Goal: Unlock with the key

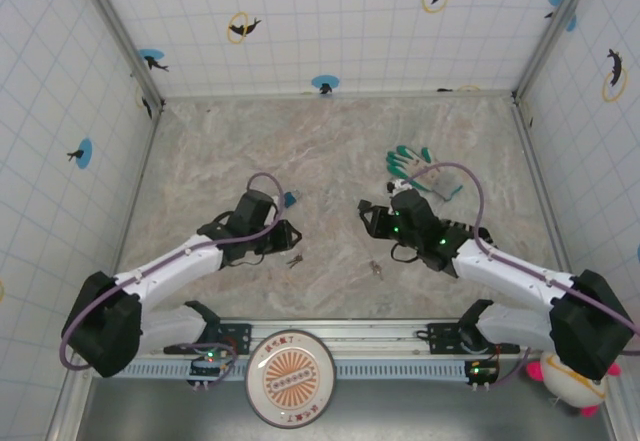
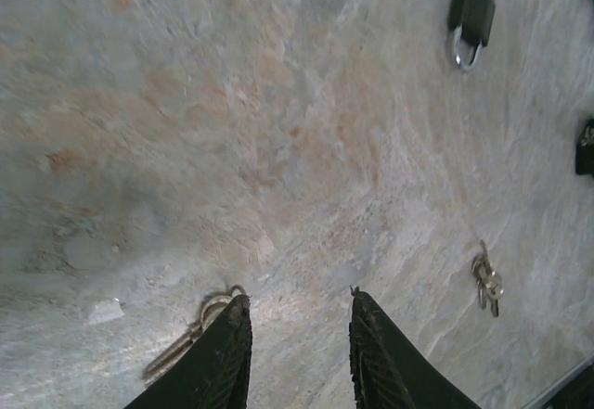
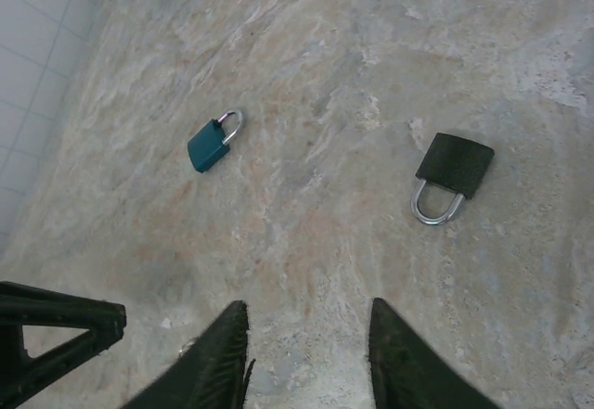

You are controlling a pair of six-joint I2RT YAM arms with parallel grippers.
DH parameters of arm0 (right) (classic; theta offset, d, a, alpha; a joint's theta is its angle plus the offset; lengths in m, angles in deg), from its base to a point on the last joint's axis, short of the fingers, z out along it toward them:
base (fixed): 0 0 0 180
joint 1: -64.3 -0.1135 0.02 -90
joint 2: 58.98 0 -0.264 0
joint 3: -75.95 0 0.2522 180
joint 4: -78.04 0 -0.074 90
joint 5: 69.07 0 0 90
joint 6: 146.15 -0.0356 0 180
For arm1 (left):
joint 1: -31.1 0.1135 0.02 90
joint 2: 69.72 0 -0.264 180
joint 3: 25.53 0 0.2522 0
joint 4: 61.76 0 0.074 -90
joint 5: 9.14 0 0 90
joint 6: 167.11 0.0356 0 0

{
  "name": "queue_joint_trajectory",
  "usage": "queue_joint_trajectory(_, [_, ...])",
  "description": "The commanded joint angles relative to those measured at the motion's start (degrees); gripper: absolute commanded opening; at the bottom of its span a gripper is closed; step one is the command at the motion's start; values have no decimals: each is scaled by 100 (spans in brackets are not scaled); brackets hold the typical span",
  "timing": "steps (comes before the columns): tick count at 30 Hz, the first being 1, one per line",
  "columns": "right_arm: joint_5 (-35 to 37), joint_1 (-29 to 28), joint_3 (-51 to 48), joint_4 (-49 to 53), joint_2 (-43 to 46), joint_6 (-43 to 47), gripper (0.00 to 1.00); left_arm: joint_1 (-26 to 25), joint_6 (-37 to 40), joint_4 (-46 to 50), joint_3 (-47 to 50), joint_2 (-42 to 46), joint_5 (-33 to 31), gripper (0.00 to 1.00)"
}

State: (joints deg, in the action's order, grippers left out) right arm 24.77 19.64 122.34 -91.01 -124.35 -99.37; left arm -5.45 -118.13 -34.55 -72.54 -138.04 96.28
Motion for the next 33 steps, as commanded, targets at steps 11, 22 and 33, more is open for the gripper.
queue_joint_trajectory(11, [-91,-146,131,-275,-347,-107,21,-521,-196,360,-274,-542,-525,32])
queue_joint_trajectory(22, [-105,-192,82,-328,-484,-156,24,-840,-205,584,-605,-1074,-992,21])
queue_joint_trajectory(33, [-144,-220,35,-410,-522,-179,29,-989,-170,916,-760,-1327,-1356,24])
